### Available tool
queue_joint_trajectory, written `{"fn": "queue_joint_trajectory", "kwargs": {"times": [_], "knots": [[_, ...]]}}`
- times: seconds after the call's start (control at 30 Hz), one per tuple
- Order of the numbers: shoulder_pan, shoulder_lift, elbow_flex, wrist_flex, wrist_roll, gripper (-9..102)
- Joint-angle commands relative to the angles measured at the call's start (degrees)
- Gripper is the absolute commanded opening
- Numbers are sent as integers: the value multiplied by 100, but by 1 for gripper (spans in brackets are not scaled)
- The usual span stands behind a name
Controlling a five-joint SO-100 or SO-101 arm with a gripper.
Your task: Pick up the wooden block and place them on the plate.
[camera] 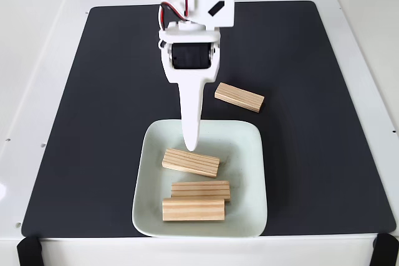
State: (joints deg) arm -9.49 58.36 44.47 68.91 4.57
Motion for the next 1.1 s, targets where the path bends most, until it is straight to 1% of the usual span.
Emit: {"fn": "queue_joint_trajectory", "kwargs": {"times": [0.0,0.13,0.23,0.33,0.4,0.43,0.6,0.8,0.93,1.07], "knots": [[-35,984,378,53,-26,27],[-62,2057,1793,-26,44,-2],[-167,2839,3023,-26,44,2],[-316,3463,4017,-26,53,-1],[-457,3744,4430,-26,105,0],[-519,3779,4535,-18,299,0],[-844,3445,4140,70,1406,0],[-958,2540,3454,70,2303,0],[-914,2109,3270,70,2663,0],[-888,1925,3340,79,2733,1]]}}
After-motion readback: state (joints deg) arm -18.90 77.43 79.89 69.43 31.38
